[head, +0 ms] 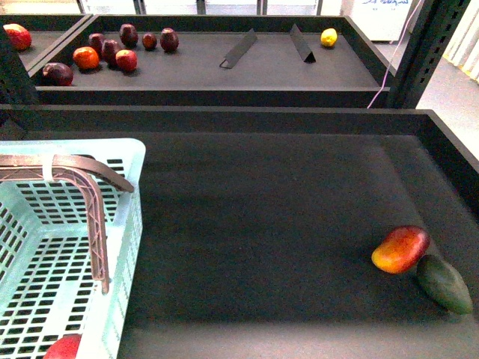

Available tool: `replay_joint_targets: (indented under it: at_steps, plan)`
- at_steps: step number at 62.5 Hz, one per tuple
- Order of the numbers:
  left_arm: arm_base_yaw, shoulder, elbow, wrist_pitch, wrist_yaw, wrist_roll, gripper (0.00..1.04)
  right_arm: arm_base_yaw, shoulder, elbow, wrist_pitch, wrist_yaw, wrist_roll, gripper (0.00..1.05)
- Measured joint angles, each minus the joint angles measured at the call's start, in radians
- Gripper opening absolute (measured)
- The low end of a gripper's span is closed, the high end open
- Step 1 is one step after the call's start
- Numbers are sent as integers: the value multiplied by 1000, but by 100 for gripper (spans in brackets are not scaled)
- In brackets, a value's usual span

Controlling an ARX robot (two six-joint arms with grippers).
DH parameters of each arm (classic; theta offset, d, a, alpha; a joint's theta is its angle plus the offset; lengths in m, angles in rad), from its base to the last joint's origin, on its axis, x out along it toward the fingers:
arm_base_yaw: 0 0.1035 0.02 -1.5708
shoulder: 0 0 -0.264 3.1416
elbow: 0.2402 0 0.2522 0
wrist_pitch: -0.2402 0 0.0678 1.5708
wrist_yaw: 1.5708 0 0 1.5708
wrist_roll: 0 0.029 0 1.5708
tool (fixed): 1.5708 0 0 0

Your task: Pick apple with right arm and hold basket with left

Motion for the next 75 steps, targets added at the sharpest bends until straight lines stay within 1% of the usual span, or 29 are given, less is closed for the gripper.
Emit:
replay_joint_targets:
  at_steps: [7, 10, 12, 17, 27, 39, 41, 44, 53, 59, 60, 61, 62, 63, 65, 67, 68, 69, 71, 75]
  plan:
    - [-4, 1, 0, -9, 6, 23, 15, 0, 0, 0, 0, 0, 0, 96]
    - [-5, 1, 0, -15, 13, 43, 23, 0, 0, 0, 0, 0, 0, 96]
    - [-6, 1, 0, -20, 14, 47, 26, 0, 0, 0, 0, 0, 0, 96]
    - [-8, 0, -1, -28, 20, 61, 41, 0, 0, 0, 0, 0, 0, 96]
    - [-1, -39, -18, -59, 25, 47, 66, 0, 0, 0, 0, 0, 0, 96]
    - [40, -203, -85, -114, 50, 39, 97, 0, 0, 0, 0, 0, 0, 96]
    - [47, -240, -99, -128, 50, 47, 99, 0, 0, 0, 0, 0, 0, 96]
    - [53, -304, -121, -145, 50, 64, 97, 0, 0, 0, 0, 0, 0, 96]
    - [55, -481, -183, -190, 66, 146, 97, 0, 0, 0, 0, 0, 0, 96]
    - [29, -615, -212, -219, 56, 212, 97, 0, 0, 0, 0, 0, 0, 96]
    - [28, -621, -229, -164, 81, 284, 95, 0, 0, 0, 0, 0, 0, 96]
    - [30, -626, -259, -70, 113, 352, 92, 0, 0, 0, 0, 0, 0, 96]
    - [32, -629, -311, 80, 146, 477, 86, 0, 0, 0, 0, 0, 0, 96]
    - [35, -631, -365, 215, 157, 613, 81, 0, 0, 0, 0, 0, 0, 96]
    - [35, -642, -448, 395, 169, 827, 72, 0, 0, 0, 0, 0, 0, 96]
    - [35, -665, -496, 506, 172, 1043, 63, 0, 0, 0, 0, 0, 0, 96]
    - [35, -685, -511, 537, 172, 1155, 57, 0, 0, 0, 0, 0, 0, 96]
    - [35, -700, -519, 546, 171, 1235, 54, 0, 0, 0, 0, 0, 0, 96]
    - [36, -743, -542, 549, 170, 1369, 43, 0, 0, 0, 0, 0, 0, 96]
    - [36, -794, -586, 533, 171, 1474, 25, 0, 0, 0, 0, 0, 0, 96]
